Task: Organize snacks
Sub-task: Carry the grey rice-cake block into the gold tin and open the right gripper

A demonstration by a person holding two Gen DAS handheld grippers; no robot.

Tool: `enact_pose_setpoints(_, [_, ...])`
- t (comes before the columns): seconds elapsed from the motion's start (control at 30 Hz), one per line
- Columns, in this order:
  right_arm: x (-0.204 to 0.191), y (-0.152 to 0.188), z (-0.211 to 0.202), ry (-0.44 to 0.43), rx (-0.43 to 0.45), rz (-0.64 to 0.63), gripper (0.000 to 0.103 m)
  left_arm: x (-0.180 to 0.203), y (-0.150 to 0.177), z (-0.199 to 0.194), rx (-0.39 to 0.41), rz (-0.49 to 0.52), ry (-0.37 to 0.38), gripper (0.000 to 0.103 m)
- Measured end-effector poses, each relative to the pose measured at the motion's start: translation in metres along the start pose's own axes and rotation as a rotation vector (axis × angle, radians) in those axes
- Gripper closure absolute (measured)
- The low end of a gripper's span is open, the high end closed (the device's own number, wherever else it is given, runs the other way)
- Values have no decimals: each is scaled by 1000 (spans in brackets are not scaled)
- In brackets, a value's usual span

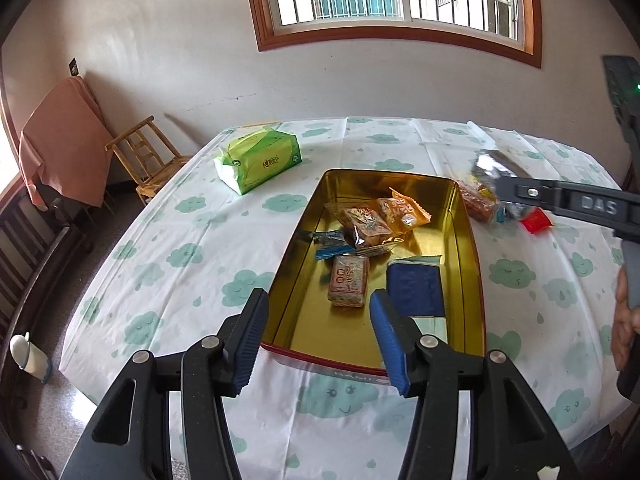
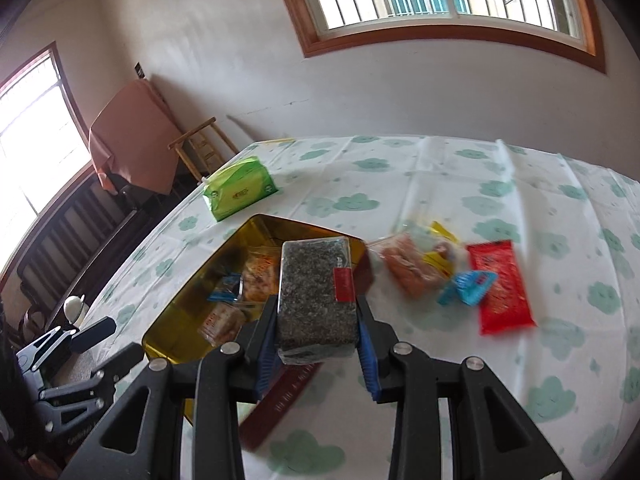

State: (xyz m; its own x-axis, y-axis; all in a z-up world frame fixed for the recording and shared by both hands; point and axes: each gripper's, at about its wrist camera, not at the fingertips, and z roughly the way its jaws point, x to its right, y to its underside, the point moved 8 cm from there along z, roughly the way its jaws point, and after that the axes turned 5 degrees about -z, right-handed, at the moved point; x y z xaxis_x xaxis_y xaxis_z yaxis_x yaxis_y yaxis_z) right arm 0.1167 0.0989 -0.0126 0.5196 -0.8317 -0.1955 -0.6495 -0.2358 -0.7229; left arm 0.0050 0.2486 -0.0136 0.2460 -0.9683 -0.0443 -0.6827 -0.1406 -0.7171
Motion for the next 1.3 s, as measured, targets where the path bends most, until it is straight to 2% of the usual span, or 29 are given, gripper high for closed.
enact_pose_setpoints(0.33, [-19,-11,46,-16,-52,-22,67,-15,2,6,-11,-19,-12,49])
enact_pose_setpoints(0.73, [-25,-11,88,11,-110,-40,67,-35,9,20,-43,-54,-23,49])
enact_pose_setpoints(1.03, [-22,-8,103,32,-127,-34,67,-45,13,28,-64,-75,-27,49])
enact_pose_setpoints(1.3, [-21,-19,89,17,-74,-20,67,-43,12,25,-63,-64,-28,49])
